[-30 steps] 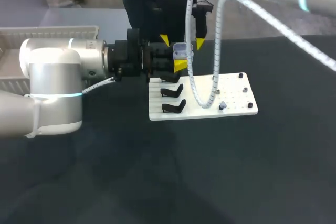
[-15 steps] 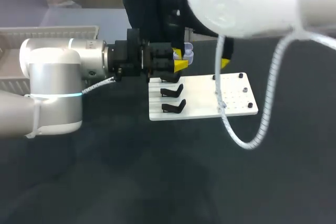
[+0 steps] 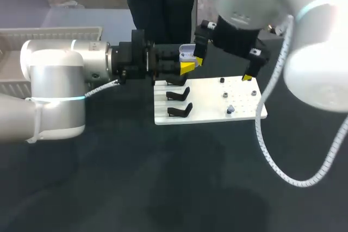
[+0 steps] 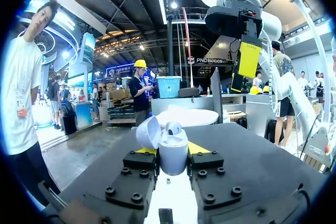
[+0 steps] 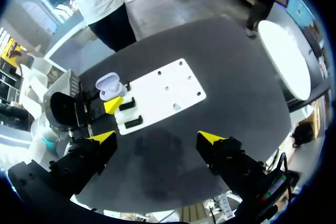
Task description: Pick up each earbud case from the left stands, insert the matching earbuds, close the lid, and place the case in the box.
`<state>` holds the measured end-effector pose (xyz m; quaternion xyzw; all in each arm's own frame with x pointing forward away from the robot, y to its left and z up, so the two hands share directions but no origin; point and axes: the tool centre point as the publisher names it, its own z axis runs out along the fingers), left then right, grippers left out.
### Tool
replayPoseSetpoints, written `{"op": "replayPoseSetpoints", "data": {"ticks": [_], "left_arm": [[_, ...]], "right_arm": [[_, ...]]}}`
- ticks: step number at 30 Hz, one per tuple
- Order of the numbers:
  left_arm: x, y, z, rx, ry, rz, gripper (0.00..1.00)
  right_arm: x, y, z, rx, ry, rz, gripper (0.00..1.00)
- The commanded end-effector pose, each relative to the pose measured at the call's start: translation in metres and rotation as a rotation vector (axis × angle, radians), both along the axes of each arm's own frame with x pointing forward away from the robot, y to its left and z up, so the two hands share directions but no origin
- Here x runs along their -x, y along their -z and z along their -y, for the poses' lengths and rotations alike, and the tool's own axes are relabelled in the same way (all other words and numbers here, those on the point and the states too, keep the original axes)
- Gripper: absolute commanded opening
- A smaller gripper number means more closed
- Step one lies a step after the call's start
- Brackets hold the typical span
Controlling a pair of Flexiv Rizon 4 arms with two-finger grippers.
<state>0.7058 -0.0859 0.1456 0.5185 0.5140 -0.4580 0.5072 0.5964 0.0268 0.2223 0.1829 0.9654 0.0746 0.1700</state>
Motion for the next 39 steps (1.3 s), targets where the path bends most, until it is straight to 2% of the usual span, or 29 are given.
{"op": "replayPoseSetpoints", "data": {"ticks": [1,5,7,9,10,13,15,21,27,39], "left_arm": [[0.000,0.000,0.000,0.001,0.000,0.001,0.00],[0.000,0.000,0.000,0.001,0.000,0.001,0.00],[0.000,0.000,0.000,0.001,0.000,0.001,0.00],[0.000,0.000,0.000,0.001,0.000,0.001,0.00],[0.000,0.000,0.000,0.001,0.000,0.001,0.00],[0.000,0.000,0.000,0.001,0.000,0.001,0.00],[0.000,0.000,0.000,0.001,0.000,0.001,0.00],[0.000,0.000,0.000,0.001,0.000,0.001,0.00],[0.000,0.000,0.000,0.001,0.000,0.001,0.00],[0.000,0.000,0.000,0.001,0.000,0.001,0.00]], "right_arm": [[0.004,0.003,0.004,-0.182,-0.054,0.156,1.00],[0.001,0.008,0.006,-0.182,-0.057,0.159,1.00],[-0.001,0.018,0.008,-0.152,-0.122,0.141,1.00],[-0.004,0.028,0.013,-0.084,-0.134,0.153,1.00],[-0.005,0.031,0.016,-0.099,-0.128,0.149,1.00],[-0.009,0.042,0.023,-0.050,-0.153,0.158,1.00],[-0.011,0.051,0.027,-0.064,-0.171,0.138,1.00],[-0.017,0.080,0.033,-0.016,-0.170,0.079,1.00],[-0.023,0.106,0.036,-0.025,-0.128,0.019,1.00],[-0.037,0.158,0.036,-0.126,-0.039,-0.128,1.00]]}}
